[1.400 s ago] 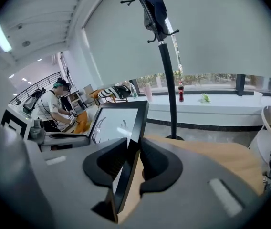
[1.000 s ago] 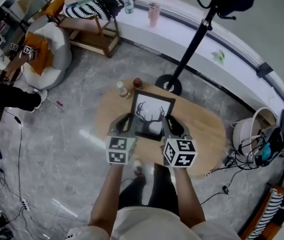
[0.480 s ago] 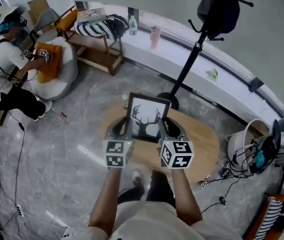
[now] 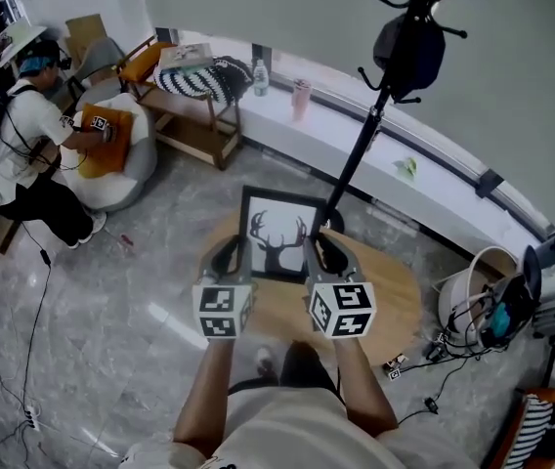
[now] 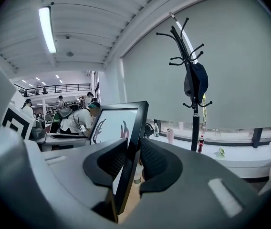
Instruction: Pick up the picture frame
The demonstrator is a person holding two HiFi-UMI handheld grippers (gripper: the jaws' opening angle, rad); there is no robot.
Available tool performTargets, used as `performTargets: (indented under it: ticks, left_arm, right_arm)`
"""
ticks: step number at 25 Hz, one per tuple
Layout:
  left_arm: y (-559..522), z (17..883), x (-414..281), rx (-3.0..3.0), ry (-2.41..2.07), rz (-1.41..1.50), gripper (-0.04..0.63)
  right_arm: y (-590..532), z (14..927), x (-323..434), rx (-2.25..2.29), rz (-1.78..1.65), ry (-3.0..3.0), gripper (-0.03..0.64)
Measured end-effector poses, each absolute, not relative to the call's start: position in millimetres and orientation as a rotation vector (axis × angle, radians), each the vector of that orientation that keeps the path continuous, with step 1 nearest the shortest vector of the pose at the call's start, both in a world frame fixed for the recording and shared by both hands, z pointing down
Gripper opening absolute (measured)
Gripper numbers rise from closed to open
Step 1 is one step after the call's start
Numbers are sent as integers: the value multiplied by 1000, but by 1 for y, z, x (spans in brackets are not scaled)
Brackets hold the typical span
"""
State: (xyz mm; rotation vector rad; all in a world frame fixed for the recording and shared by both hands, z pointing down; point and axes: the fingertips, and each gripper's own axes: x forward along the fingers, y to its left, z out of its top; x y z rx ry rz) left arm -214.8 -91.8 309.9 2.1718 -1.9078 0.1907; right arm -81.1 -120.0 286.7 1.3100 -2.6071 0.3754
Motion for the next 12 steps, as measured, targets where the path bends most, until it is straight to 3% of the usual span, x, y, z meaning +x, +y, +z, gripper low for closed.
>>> performTargets:
  ticks: [12]
  left_arm:
    - [-57, 265, -218, 2213, -2010, 160, 77]
  right_arm:
    - [-90, 242, -83, 1294, 283, -2693, 87]
